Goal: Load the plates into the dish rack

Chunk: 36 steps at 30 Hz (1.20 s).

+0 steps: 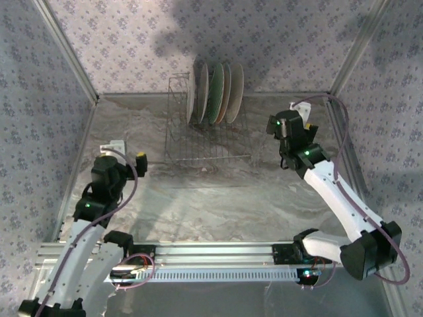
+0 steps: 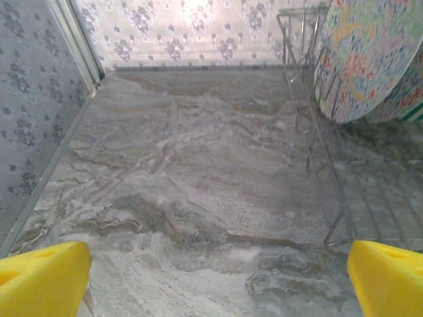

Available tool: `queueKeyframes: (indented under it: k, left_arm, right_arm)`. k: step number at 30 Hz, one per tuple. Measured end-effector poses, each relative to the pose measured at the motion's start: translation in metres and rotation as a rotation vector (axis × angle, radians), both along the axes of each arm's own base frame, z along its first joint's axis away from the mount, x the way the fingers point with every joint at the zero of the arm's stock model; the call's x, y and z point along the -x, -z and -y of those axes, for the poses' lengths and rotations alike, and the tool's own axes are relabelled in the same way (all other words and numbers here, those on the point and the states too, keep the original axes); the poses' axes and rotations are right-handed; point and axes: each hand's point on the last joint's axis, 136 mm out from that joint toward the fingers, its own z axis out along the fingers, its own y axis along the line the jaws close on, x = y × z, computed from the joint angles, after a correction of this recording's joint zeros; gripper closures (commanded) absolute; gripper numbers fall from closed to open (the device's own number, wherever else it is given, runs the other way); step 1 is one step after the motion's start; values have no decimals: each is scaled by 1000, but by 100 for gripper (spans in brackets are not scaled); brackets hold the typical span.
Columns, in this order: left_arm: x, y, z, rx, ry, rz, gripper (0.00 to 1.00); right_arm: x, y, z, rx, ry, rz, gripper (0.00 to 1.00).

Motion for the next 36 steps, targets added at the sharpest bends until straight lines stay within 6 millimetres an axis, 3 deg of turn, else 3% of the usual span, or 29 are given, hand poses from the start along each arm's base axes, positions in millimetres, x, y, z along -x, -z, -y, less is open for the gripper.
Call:
queueKeyframes:
  k: [5, 16, 28, 36]
  left_arm:
    - [-5, 37, -2, -35, -3, 12, 1]
    - [-30, 73, -16, -95, -94, 46, 1]
    - [-73, 128, -31, -120, -114, -50, 1]
    - [-104, 144, -34, -80, -75, -55, 1]
  right_arm:
    - [5, 14, 14, 5, 14, -18, 0]
    - [24, 31, 31, -12, 9, -6, 0]
    - [22, 42, 27, 23, -82, 26, 1]
    - [23, 60, 28, 41, -90, 19, 0]
